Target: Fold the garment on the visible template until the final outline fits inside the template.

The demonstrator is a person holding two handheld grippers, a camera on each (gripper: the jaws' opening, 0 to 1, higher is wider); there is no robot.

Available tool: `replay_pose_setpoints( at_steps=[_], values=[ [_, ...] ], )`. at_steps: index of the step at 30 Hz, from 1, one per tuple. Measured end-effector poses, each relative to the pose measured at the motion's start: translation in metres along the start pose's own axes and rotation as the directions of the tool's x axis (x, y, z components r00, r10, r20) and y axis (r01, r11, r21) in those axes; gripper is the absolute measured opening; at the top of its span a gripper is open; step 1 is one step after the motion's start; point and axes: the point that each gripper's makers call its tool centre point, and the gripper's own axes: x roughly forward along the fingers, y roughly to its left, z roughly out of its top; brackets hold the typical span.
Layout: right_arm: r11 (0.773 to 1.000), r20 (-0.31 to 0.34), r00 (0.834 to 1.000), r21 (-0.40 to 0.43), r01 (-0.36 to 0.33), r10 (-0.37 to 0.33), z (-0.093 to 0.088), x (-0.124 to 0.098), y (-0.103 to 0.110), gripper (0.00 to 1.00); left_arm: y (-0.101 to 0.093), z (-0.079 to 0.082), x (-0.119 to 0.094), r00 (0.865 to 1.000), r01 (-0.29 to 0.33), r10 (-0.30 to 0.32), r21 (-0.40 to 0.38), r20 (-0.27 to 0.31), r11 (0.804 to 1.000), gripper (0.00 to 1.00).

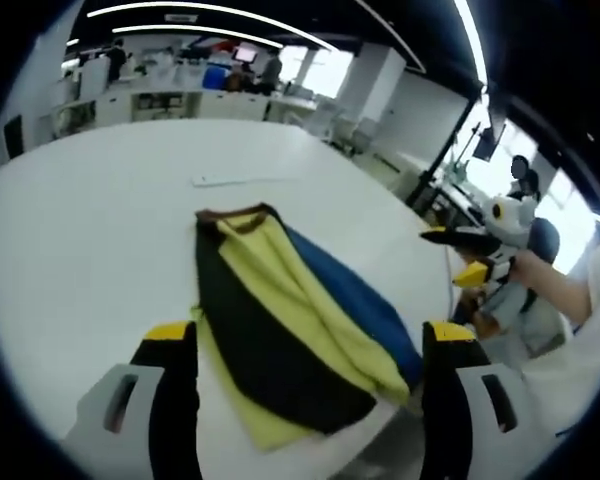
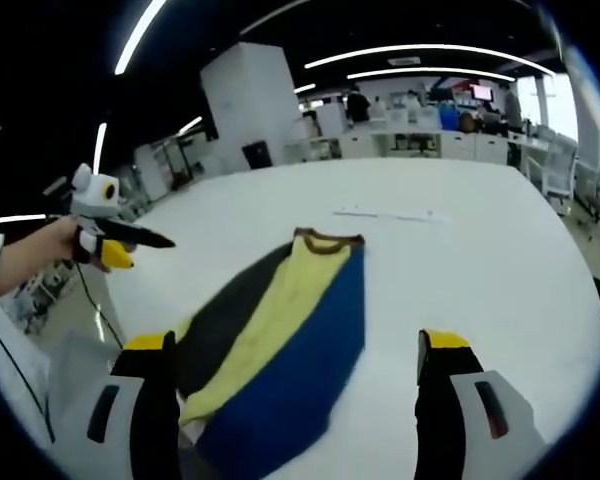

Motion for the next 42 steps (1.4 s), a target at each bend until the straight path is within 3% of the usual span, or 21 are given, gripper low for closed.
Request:
replay_pose_setpoints(
  at_steps=[15, 24, 42],
  values=[
    [1.000, -0.023, 0.999, 0.009, 0.022, -0.022, -0.023, -0.024, 0.004, 1.00, -0.016, -0.026, -0.027, 1.000, -0.015, 0.015, -0.005, 0.006, 1.000, 0.99],
    [0.999, -0.037, 0.999, 0.028, 0.040, -0.039, -0.038, -0.040, 0.006, 1.00, -0.020, -0.041, -0.047, 0.999, -0.031, 0.031, -0.041, 0.021, 0.999, 0.99],
    [0.998, -0.064, 0.997, 0.025, 0.050, -0.049, -0.064, -0.067, 0.018, 1.00, -0.026, -0.057, -0.068, 0.998, -0.054, 0.056, -0.059, 0.042, 0.997, 0.99]
  ],
)
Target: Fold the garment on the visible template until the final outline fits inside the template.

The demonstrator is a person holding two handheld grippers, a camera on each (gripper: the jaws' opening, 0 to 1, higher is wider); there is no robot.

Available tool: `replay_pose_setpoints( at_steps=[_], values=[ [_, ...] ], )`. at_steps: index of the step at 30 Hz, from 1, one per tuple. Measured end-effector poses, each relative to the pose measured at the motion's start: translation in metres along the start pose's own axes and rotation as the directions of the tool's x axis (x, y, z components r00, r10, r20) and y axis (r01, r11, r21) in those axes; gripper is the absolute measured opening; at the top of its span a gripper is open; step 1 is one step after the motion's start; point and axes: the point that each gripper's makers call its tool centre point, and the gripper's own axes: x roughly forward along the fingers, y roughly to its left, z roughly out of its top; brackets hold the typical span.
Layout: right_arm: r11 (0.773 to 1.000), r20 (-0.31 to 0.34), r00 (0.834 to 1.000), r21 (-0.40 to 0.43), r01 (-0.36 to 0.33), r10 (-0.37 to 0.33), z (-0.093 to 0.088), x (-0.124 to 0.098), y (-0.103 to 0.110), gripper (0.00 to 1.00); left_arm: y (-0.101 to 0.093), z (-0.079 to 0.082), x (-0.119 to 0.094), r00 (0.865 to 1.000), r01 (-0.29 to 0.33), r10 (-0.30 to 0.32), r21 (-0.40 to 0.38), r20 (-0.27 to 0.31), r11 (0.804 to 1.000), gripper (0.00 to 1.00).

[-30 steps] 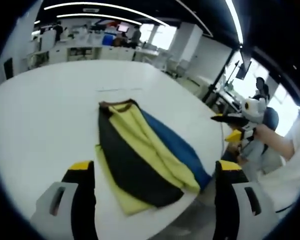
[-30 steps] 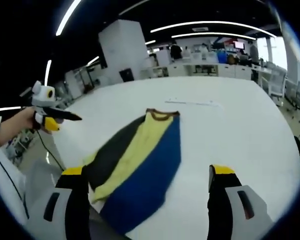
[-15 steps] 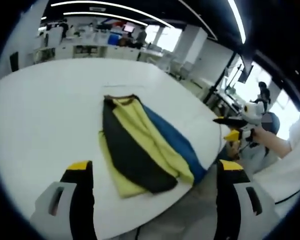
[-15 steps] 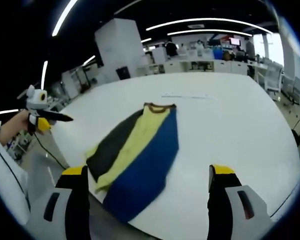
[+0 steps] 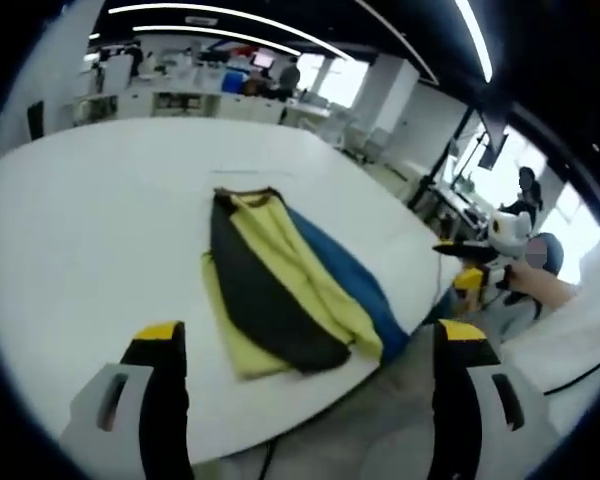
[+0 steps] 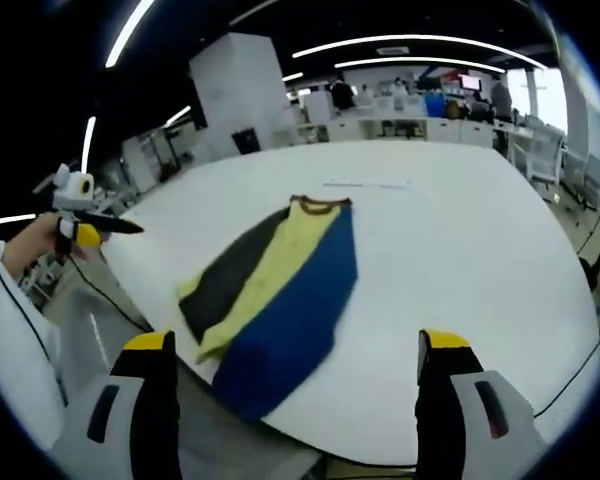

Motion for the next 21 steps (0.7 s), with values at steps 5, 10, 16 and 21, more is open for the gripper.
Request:
replay_pose_setpoints(
  at_steps=[5, 10, 16, 21],
  values=[
    [1.000, -0.003, 1.000, 0.012, 0.000, 0.000, -0.007, -0.005, 0.002, 1.00, 0.000, -0.007, -0.005, 1.000, -0.007, 0.007, -0.002, -0.006, 1.000, 0.99],
    [1.000, -0.019, 1.000, 0.016, 0.012, -0.011, -0.015, -0.012, -0.002, 1.00, -0.001, -0.014, -0.013, 1.000, -0.019, 0.019, -0.006, -0.010, 1.000, 0.99],
    [0.999, -0.023, 0.999, 0.029, 0.024, -0.023, -0.022, -0.018, -0.004, 1.00, -0.003, -0.020, -0.014, 0.999, -0.024, 0.024, -0.008, -0.024, 1.000, 0.99],
    [0.999, -0.038, 0.999, 0.027, 0.025, -0.024, -0.028, -0.023, -0.004, 1.00, -0.008, -0.017, -0.014, 1.000, -0.019, 0.019, -0.007, -0.015, 1.000, 0.99]
  ],
)
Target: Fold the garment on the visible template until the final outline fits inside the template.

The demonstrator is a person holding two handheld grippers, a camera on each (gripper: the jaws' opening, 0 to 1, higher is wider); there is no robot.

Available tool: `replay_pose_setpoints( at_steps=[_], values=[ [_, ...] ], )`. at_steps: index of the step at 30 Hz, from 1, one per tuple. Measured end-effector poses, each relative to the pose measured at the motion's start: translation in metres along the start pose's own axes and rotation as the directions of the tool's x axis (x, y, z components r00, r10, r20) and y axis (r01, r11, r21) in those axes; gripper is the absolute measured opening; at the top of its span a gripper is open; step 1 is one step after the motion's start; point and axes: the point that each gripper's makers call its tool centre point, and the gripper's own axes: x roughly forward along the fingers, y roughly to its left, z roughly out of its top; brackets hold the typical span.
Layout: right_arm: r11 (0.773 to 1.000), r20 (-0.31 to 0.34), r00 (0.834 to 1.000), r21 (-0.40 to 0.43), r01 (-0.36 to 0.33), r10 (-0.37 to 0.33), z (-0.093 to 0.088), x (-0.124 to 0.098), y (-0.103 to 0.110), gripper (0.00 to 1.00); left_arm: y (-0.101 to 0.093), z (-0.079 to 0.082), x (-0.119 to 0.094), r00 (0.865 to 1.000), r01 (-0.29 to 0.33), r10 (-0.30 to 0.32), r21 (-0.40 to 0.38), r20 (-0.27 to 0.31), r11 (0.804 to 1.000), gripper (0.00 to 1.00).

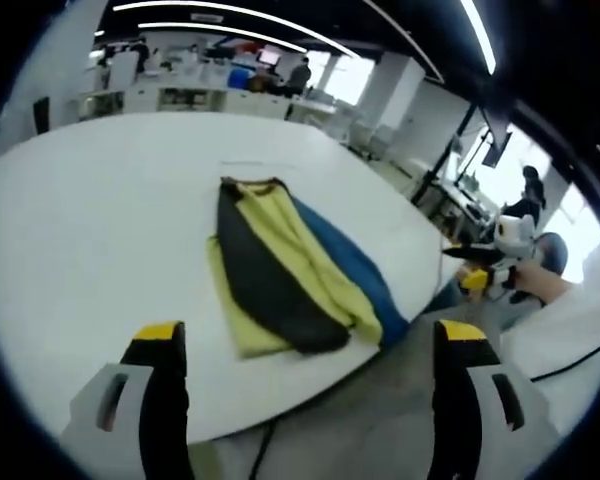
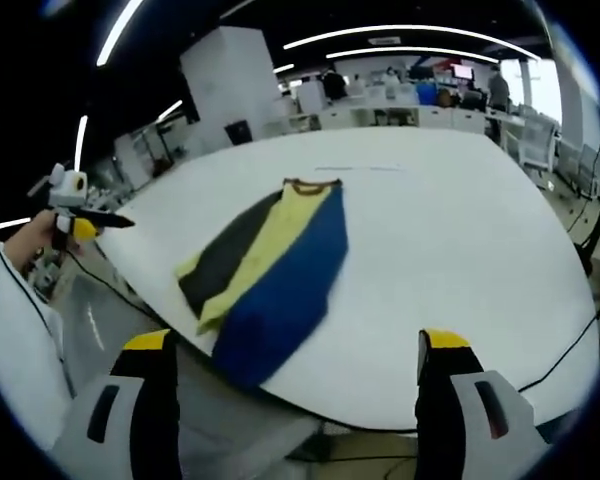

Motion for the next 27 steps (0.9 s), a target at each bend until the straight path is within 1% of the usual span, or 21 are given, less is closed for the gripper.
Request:
replay_pose_setpoints(
  at_steps=[7, 12, 19, 27],
  values=[
    [1.000, -0.003, 1.000, 0.003, 0.005, -0.005, -0.005, -0.003, 0.000, 1.00, -0.003, 0.002, 0.000, 1.000, 0.000, 0.000, 0.008, 0.004, 1.000, 0.99],
    [1.000, -0.007, 1.000, 0.005, -0.002, 0.002, -0.008, -0.002, 0.003, 1.00, -0.003, 0.001, -0.001, 1.000, -0.002, 0.002, 0.011, 0.002, 1.000, 0.99],
    [1.000, -0.018, 0.999, -0.003, -0.030, 0.030, -0.009, 0.004, 0.014, 0.96, -0.004, -0.001, -0.002, 1.000, -0.002, 0.002, 0.016, 0.004, 1.000, 0.99],
    [0.996, -0.055, 0.996, -0.036, -0.077, 0.075, -0.012, 0.017, 0.030, 0.92, -0.001, 0.002, -0.005, 1.000, -0.015, 0.015, 0.019, 0.022, 1.000, 0.99]
  ],
)
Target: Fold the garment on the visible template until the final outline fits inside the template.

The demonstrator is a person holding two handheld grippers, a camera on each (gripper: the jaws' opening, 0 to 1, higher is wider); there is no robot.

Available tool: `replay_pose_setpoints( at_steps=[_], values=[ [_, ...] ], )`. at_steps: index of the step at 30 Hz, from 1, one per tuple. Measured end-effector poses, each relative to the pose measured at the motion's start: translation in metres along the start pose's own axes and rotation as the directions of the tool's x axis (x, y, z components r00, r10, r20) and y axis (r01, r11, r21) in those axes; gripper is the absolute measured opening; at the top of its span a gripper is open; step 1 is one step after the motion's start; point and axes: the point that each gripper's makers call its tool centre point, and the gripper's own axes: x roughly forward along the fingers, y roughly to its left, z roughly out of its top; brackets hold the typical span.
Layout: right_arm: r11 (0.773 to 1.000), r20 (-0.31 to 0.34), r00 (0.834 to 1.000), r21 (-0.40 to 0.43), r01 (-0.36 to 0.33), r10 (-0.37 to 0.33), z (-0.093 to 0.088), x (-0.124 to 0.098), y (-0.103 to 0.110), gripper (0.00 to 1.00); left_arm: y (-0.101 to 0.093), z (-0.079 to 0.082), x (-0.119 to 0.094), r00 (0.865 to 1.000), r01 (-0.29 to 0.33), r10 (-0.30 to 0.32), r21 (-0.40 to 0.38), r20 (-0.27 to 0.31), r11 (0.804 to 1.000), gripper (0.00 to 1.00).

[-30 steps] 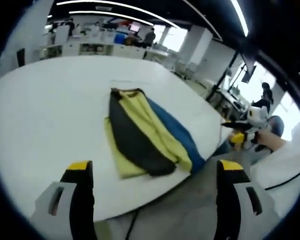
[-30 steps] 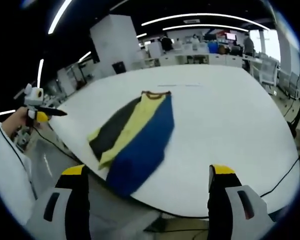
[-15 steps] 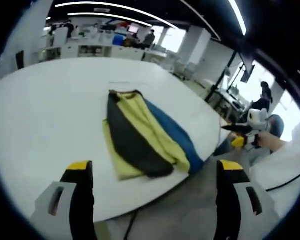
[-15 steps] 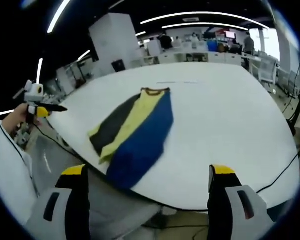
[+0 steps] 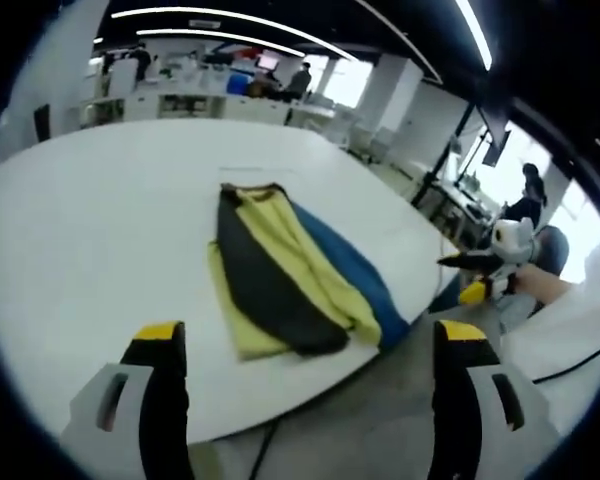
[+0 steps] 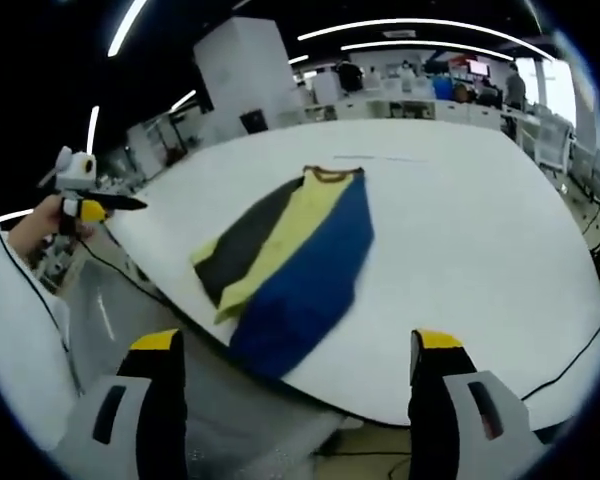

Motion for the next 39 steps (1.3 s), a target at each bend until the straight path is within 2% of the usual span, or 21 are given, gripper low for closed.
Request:
replay_pose_setpoints(
  at_steps=[6, 12, 15, 21, 23, 29, 38, 39],
  values=[
    [0.998, -0.049, 0.998, -0.041, -0.041, 0.039, -0.004, 0.011, 0.014, 0.89, 0.001, 0.002, -0.001, 1.000, -0.002, 0.002, 0.007, 0.009, 1.000, 0.99],
    [0.991, -0.103, 0.988, -0.062, -0.123, 0.116, -0.010, 0.029, 0.038, 0.76, 0.000, 0.000, 0.002, 1.000, 0.005, -0.005, 0.002, 0.003, 1.000, 0.99],
    [0.987, -0.125, 0.983, -0.075, -0.143, 0.133, -0.012, 0.036, 0.045, 0.73, -0.001, -0.001, 0.002, 1.000, 0.005, -0.005, -0.001, 0.002, 1.000, 0.99],
    [0.982, -0.145, 0.977, -0.088, -0.169, 0.156, -0.012, 0.045, 0.052, 0.69, 0.002, -0.002, 0.002, 1.000, 0.002, -0.002, -0.010, -0.003, 1.000, 0.99],
    [0.979, -0.170, 0.974, -0.115, -0.168, 0.147, -0.014, 0.048, 0.050, 0.68, 0.003, -0.003, 0.003, 1.000, -0.001, 0.001, -0.015, -0.002, 1.000, 0.99],
    [0.974, -0.197, 0.967, -0.127, -0.189, 0.162, -0.015, 0.053, 0.050, 0.64, 0.006, -0.006, 0.005, 1.000, -0.002, 0.002, -0.030, -0.007, 1.000, 0.99],
    [0.960, -0.245, 0.948, -0.141, -0.241, 0.202, -0.017, 0.063, 0.061, 0.55, 0.012, -0.008, 0.008, 1.000, -0.005, 0.004, -0.049, -0.012, 0.999, 0.99],
    [0.956, -0.263, 0.941, -0.145, -0.256, 0.212, -0.019, 0.064, 0.065, 0.53, 0.013, -0.008, 0.009, 1.000, -0.005, 0.004, -0.050, -0.012, 0.999, 0.99]
  ],
)
